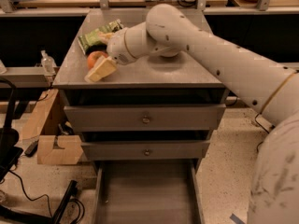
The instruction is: Place orange into bottom drawer
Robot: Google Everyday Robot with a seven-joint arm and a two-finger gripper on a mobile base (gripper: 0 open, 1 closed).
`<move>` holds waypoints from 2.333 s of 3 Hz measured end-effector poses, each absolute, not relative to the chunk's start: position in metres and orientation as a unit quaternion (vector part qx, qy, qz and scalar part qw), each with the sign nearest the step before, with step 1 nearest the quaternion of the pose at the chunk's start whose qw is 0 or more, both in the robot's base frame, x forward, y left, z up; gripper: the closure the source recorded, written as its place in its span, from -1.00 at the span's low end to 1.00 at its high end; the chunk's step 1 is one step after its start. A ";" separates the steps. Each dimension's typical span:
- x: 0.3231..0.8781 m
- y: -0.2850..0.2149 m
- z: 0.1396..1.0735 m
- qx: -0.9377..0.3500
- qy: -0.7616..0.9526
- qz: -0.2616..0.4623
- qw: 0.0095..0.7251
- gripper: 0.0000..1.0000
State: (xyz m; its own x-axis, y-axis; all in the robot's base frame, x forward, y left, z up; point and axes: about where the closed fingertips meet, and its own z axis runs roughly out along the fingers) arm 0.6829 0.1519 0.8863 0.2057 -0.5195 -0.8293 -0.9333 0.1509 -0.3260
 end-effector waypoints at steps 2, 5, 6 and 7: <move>0.678 0.176 0.854 -0.619 0.595 0.246 0.450 -0.08; 0.676 0.182 0.852 -0.622 0.593 0.250 0.447 -1.00; 0.675 0.184 0.851 -0.623 0.592 0.251 0.446 -0.64; 0.674 0.187 0.850 -0.624 0.591 0.252 0.445 -0.18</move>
Offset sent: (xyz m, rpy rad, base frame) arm -0.0068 0.0287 -0.0520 -0.0184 0.1069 0.0363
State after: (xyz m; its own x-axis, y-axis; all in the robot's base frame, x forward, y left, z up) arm 0.6737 0.1867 0.8502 0.1740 -0.5123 -0.8410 -0.9618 0.0948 -0.2568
